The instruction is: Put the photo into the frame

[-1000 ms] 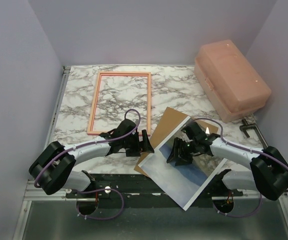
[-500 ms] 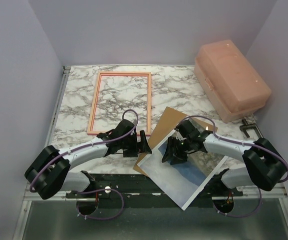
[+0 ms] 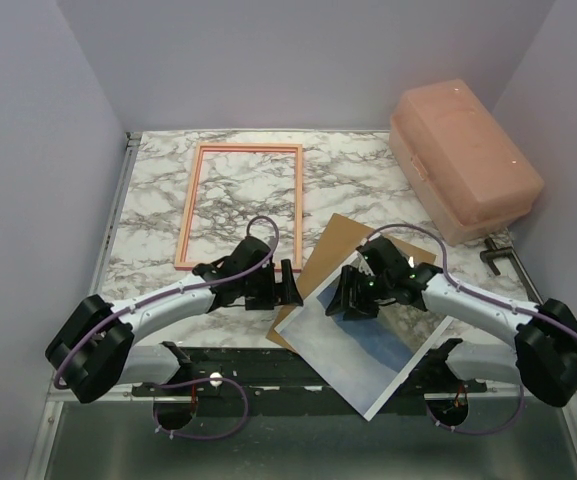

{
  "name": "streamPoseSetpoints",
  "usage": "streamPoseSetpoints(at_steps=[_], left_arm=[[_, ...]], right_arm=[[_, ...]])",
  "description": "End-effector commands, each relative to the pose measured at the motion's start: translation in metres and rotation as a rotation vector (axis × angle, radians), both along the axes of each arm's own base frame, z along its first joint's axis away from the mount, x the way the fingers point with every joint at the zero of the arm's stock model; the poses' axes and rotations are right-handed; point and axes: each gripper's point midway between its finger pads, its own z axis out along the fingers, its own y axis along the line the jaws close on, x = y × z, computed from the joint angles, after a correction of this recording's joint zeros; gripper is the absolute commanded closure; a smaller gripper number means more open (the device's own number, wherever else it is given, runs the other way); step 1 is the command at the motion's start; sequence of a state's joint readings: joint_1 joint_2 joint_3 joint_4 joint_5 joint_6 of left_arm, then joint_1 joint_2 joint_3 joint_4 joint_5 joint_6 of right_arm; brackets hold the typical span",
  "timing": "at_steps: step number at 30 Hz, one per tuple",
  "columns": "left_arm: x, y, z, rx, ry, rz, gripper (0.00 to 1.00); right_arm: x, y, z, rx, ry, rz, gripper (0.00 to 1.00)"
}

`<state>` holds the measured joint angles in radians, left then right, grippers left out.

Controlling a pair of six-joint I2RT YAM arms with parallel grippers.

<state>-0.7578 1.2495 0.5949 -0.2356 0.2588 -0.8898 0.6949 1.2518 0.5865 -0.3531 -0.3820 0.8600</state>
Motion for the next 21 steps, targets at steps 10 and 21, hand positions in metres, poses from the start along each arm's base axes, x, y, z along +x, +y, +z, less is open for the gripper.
streamPoseSetpoints(at_steps=[10,21], left_arm=[[0.015,-0.025,0.006,0.02,-0.039,-0.059,0.14],[0.012,-0.033,-0.015,0.084,0.017,-0.105,0.17]], right_arm=[[-0.003,-0.092,-0.008,-0.298,-0.072,-0.284,0.48],[-0.015,-0.097,-0.044,-0.348,-0.002,-0.247,0.48]])
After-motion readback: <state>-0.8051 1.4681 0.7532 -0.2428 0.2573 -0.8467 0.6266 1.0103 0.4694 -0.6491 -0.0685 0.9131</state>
